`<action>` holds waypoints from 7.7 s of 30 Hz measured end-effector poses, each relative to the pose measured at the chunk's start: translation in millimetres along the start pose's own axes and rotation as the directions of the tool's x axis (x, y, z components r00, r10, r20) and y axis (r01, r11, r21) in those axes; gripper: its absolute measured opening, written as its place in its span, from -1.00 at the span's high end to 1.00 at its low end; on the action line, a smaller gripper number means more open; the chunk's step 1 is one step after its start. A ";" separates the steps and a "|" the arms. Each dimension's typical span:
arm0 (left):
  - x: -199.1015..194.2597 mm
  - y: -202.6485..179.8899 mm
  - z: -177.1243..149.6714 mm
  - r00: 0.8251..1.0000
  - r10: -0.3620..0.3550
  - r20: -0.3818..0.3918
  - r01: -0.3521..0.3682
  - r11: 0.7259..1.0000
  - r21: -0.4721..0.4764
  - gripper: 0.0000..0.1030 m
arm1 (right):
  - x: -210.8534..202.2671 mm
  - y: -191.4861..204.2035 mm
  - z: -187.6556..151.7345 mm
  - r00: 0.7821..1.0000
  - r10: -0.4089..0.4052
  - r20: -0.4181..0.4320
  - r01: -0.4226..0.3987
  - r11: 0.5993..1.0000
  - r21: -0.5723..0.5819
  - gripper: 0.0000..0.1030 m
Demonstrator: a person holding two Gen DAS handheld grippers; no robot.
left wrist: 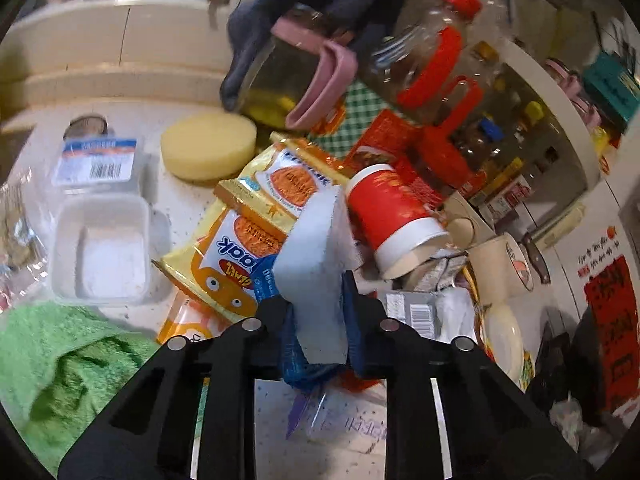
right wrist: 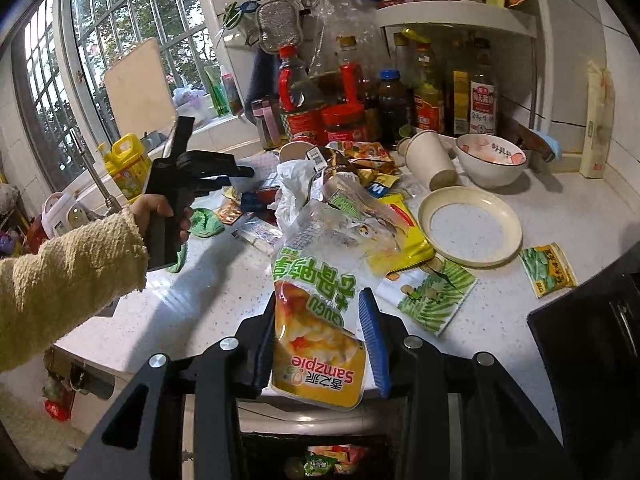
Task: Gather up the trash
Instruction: 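Lower the bread bag and foam block into the black bin, opening both tools, then grasp the red box and white tissue with the right tool while the left tool grasps the blue Deeyeo pack, then carry the red box, tissue and blue pack to the black bin and open both tools, then grasp the purple-white rice cake pack with the right tool while the left tool grasps the green towel, then lower the rice cake pack and green towel into the black bin, opening both tools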
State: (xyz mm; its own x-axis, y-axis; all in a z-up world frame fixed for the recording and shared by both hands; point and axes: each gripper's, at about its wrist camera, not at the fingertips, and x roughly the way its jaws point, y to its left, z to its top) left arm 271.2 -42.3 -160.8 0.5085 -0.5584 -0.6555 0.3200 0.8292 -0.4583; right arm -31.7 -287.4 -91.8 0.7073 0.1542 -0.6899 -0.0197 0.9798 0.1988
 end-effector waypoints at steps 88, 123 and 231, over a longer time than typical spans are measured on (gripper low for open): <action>-200.6 30.4 -295.9 0.977 0.098 -0.188 -0.139 0.967 -0.215 -0.75 | 301.8 105.8 130.1 0.932 -0.180 -0.314 -0.144 0.613 -0.777 -0.34; 51.0 -49.2 -26.6 0.887 0.462 0.009 -0.449 0.857 0.254 0.24 | 105.8 0.8 130.1 0.949 0.315 -0.025 -0.316 0.949 -0.018 -0.06; -59.0 96.3 -57.4 0.832 0.543 -0.118 -0.533 0.840 0.105 -0.75 | 82.3 61.6 35.4 0.952 0.232 -0.199 -0.261 0.956 -0.135 0.18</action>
State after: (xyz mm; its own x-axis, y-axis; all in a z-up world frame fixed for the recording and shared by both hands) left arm 226.1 69.1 -200.7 0.5024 -0.0173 -0.8645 0.0816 0.9963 0.0275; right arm 50.4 -218.8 -111.7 0.5285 0.3992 -0.7492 -0.2987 0.9135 0.2761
